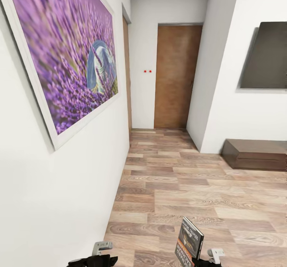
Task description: In the bedroom, move the book from the bed onto either nightstand, and place the two sandals side by side next to the bed.
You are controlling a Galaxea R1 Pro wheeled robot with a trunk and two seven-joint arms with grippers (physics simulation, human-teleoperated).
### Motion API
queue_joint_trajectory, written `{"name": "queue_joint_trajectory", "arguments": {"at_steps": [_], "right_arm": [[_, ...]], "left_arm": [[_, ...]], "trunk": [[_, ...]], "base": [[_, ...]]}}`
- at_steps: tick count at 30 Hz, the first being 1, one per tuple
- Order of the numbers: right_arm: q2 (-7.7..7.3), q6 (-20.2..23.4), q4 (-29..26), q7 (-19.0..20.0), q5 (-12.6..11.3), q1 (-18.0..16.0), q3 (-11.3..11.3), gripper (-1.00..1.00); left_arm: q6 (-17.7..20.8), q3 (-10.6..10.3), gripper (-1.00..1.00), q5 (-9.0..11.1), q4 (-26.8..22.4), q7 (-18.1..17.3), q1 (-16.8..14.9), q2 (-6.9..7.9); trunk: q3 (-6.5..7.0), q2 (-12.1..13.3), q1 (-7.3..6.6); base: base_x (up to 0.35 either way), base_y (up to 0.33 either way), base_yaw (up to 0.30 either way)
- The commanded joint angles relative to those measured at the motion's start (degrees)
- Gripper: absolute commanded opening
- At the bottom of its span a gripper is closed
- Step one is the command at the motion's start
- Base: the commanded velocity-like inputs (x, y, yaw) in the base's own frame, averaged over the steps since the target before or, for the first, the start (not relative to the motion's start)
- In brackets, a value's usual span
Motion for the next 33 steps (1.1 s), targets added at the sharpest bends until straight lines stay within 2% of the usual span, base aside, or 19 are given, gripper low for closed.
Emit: {"name": "queue_joint_trajectory", "arguments": {"at_steps": [1,12,20,28,33], "right_arm": [[-0.02,-0.3,0.0,0.1,0.6,0.0,-0.4,-1.0],[-0.02,-0.3,0.0,0.1,0.6,0.0,-0.4,-1.0],[-0.02,-0.3,0.0,0.1,0.6,0.0,-0.4,-1.0],[-0.02,-0.3,0.0,0.1,0.6,0.0,-0.4,-1.0],[-0.02,-0.3,0.0,0.1,0.6,0.0,-0.4,-1.0]], "left_arm": [[0.4,0.5,1.0,-0.6,-0.2,-0.3,0.0,-0.04],[0.4,0.5,1.0,-0.6,-0.2,-0.3,0.0,-0.04],[0.4,0.5,1.0,-0.6,-0.2,-0.3,0.0,-0.04],[0.4,0.5,1.0,-0.6,-0.2,-0.3,0.0,-0.04],[0.4,0.5,1.0,-0.6,-0.2,-0.3,0.0,-0.04]], "trunk": [[-0.07,0.0,0.01],[-0.07,0.0,0.01],[-0.07,0.0,0.01],[-0.07,0.0,0.01],[-0.07,0.0,0.01]], "base": [[0.005,0.0,-0.181],[0.014,0.0,-0.067],[0.25,0.0,-0.001],[0.063,0.0,0.0],[0.234,0.0,0.0]]}}
